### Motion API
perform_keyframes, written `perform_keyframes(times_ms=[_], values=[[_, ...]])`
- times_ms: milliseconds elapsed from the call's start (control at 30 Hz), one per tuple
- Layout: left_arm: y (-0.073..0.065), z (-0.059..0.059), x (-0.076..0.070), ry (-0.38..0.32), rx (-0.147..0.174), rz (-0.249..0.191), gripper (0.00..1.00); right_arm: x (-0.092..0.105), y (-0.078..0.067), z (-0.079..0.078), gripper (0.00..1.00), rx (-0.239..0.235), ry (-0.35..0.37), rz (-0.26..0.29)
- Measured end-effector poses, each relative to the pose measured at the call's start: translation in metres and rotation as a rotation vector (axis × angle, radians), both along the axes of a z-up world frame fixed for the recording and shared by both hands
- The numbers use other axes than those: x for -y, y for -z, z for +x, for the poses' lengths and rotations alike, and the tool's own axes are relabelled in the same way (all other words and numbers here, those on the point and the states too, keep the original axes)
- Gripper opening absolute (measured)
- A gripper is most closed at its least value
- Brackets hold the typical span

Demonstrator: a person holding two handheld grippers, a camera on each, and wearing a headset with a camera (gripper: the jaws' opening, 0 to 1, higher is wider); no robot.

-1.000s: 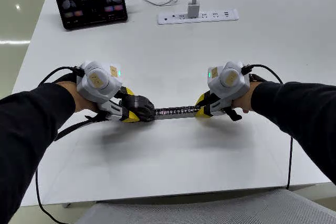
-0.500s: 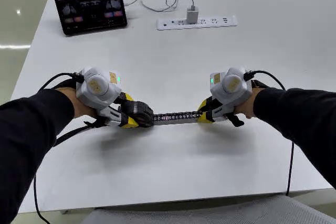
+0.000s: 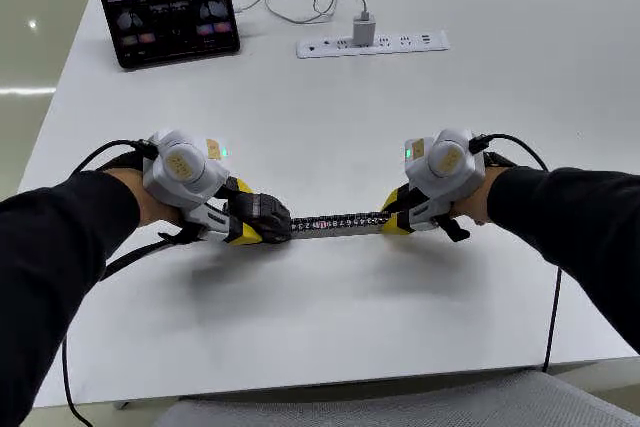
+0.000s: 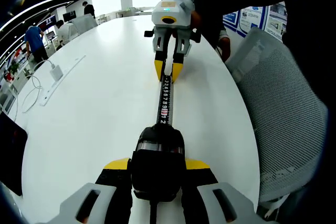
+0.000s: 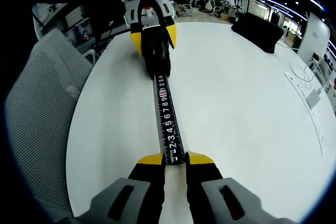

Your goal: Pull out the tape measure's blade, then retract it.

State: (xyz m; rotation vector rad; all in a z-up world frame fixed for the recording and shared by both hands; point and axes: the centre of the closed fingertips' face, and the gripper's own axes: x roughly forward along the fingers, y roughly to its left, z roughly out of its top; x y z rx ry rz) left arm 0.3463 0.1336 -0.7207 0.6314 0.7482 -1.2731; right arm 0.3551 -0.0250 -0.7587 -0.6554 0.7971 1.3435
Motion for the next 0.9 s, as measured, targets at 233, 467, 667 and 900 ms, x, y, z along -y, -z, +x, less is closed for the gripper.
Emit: perform_keyframes(times_ms=[233, 467, 667, 900], values=[[0.000, 0.000, 0.000, -0.004, -0.001, 0.005, 0.32, 0.002, -0.001, -0.002, 0.10, -0.003, 0.011, -0.005], [0.001, 0.000, -0.001, -0.005, -0.001, 0.007, 0.32, 0.006, -0.003, -0.004, 0.10, -0.003, 0.017, -0.009], [0.001, 0.000, -0.001, -0.010, 0.000, 0.011, 0.32, 0.010, -0.003, -0.004, 0.10, -0.005, 0.022, -0.011], [0.001, 0.001, -0.001, -0.026, -0.008, 0.000, 0.32, 0.014, -0.003, -0.004, 0.10, -0.006, 0.025, -0.014]])
